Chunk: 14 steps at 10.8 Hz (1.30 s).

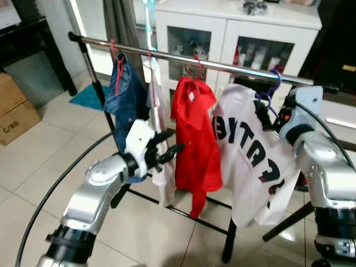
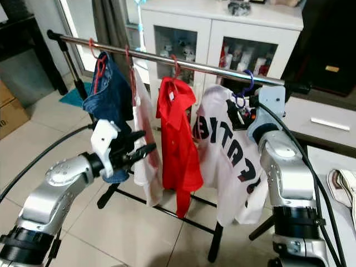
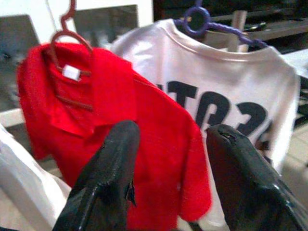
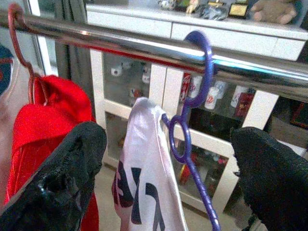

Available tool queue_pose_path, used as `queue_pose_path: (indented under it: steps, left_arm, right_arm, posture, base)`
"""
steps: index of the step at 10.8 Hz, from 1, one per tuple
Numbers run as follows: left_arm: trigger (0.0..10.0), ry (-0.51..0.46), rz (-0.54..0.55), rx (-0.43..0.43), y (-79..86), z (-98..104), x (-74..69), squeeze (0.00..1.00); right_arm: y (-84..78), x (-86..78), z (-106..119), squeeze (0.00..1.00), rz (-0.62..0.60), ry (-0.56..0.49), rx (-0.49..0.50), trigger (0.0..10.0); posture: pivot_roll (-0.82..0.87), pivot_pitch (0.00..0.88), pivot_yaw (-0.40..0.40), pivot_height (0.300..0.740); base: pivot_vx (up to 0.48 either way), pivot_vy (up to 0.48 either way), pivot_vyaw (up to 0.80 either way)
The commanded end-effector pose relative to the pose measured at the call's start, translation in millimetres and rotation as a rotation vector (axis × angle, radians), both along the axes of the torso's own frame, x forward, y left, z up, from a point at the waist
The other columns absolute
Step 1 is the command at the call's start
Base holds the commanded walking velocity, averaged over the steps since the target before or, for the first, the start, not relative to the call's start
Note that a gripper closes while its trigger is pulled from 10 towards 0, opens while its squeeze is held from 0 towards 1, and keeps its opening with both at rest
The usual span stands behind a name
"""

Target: Hang hanger

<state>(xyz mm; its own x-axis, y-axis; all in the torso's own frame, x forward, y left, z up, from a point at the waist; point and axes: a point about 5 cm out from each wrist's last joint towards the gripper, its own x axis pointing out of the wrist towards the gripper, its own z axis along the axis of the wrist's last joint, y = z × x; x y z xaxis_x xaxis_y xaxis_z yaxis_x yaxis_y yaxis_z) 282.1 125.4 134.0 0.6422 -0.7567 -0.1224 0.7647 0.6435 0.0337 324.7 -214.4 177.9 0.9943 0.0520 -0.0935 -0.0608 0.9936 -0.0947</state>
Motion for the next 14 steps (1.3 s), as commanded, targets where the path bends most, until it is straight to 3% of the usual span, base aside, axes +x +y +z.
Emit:
queue_pose_path:
  steps: [1,2,6,11,14]
  left_arm:
    - [10.0,-0.006,-0.033,-0.003,0.5,5,-2.0,0.00]
    - [10.0,-0.002,-0.058,-0.008,1.1,7,-4.5,0.00]
    - [10.0,0.005,-0.074,-0.019,1.5,6,-4.2,0.00]
    - [10.0,0.008,-0.092,-0.024,-2.5,4,-4.1,0.00]
    - [10.0,0.012,-0.094,-0.033,-7.1,1,-7.1,0.00]
  right_arm:
    - [-4.9,3.6,-2,1.00,-0.024,0.029,-0.023,10.0]
    - [-13.2,9.4,-4,1.00,-0.055,0.056,-0.044,10.0]
    - [-16.6,16.8,1,1.00,-0.049,0.050,-0.035,10.0]
    - [-24.7,16.1,-3,1.00,-0.078,0.063,-0.006,10.0]
    - [-19.1,11.3,-4,1.00,-0.053,0.043,0.019,10.0]
  posture:
    - [-0.09,0.000,0.018,0.740]
    - [-0.09,0.000,0.015,0.740]
    - [-0.09,0.000,0.010,0.740]
    - [-0.11,0.000,0.022,0.740]
    - [-0.12,0.000,0.028,0.740]
  base:
    - [0.000,0.000,0.00]
    - [0.000,0.000,0.00]
    - [0.000,0.000,0.00]
    - [0.000,0.000,0.00]
    - [0.000,0.000,0.00]
